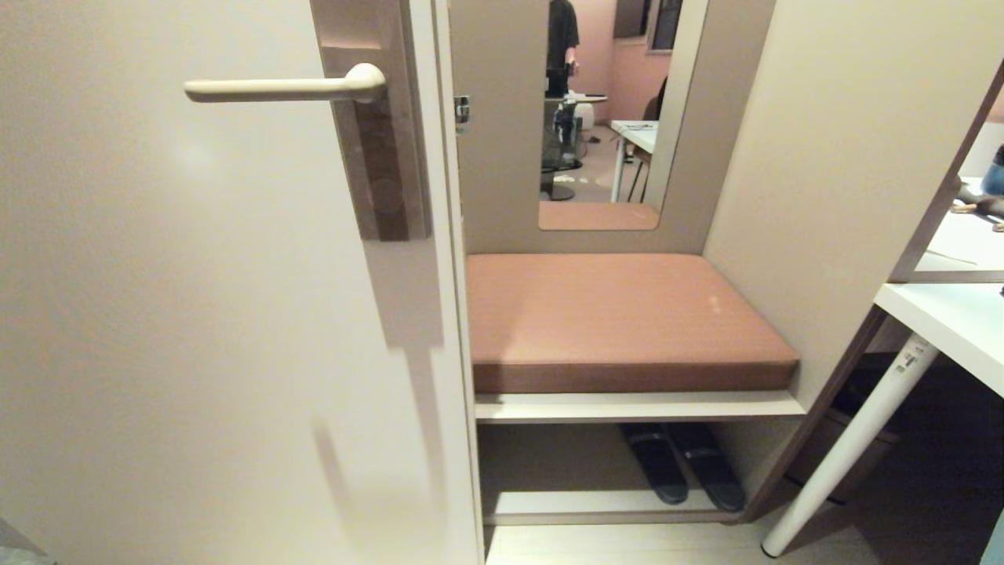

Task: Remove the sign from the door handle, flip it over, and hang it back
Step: Hand it to the other hand

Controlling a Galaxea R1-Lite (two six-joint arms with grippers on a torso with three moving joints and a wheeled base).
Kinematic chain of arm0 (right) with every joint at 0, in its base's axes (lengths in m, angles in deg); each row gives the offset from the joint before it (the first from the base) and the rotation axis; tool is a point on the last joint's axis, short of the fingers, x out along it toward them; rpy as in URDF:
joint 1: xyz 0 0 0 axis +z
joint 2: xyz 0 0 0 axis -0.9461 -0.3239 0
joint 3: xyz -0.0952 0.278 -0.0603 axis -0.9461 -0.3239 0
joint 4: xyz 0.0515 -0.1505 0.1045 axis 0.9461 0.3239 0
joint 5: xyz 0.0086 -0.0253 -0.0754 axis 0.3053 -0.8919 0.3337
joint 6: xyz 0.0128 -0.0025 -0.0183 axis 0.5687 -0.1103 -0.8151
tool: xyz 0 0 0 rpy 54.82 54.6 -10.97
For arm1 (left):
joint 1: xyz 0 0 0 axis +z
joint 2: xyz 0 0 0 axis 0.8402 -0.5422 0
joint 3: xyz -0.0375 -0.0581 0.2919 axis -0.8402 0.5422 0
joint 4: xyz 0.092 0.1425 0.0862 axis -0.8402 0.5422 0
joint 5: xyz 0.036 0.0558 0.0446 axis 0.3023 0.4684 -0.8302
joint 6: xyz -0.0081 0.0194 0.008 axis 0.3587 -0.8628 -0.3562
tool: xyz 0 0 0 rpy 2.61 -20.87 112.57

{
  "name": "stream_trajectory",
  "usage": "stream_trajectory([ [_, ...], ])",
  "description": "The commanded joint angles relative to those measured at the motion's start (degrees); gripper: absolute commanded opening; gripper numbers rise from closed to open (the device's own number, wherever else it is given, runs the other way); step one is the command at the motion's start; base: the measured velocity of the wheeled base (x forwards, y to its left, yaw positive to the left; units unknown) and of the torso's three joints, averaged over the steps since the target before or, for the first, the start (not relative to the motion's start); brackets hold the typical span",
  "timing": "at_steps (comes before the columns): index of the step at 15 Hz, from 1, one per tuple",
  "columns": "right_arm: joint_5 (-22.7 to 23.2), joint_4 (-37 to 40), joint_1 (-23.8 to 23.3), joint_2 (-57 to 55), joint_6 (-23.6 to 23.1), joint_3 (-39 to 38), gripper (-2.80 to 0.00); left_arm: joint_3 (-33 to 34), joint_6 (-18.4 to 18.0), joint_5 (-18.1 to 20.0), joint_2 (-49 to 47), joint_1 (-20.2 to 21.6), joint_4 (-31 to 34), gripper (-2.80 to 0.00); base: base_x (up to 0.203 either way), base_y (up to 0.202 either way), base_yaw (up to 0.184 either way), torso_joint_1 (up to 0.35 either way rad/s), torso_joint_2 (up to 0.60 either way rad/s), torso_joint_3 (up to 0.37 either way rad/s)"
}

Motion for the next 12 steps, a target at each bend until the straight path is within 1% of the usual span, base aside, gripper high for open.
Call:
stream_trajectory([
  [1, 0.02, 0.0, 0.0, -0.09, -0.03, 0.0, -2.8, 0.0, -0.03, -0.01, -0.05, 0.02, 0.02, -2.8, 0.0, 0.0, 0.0, 0.0, 0.0, 0.0],
  [12, -0.07, 0.0, 0.0, -0.09, 0.5, 0.09, -2.8, 0.0, -0.03, 0.07, -0.05, 0.02, 0.02, -2.8, 0.0, 0.0, 0.0, 0.0, 0.0, 0.0],
])
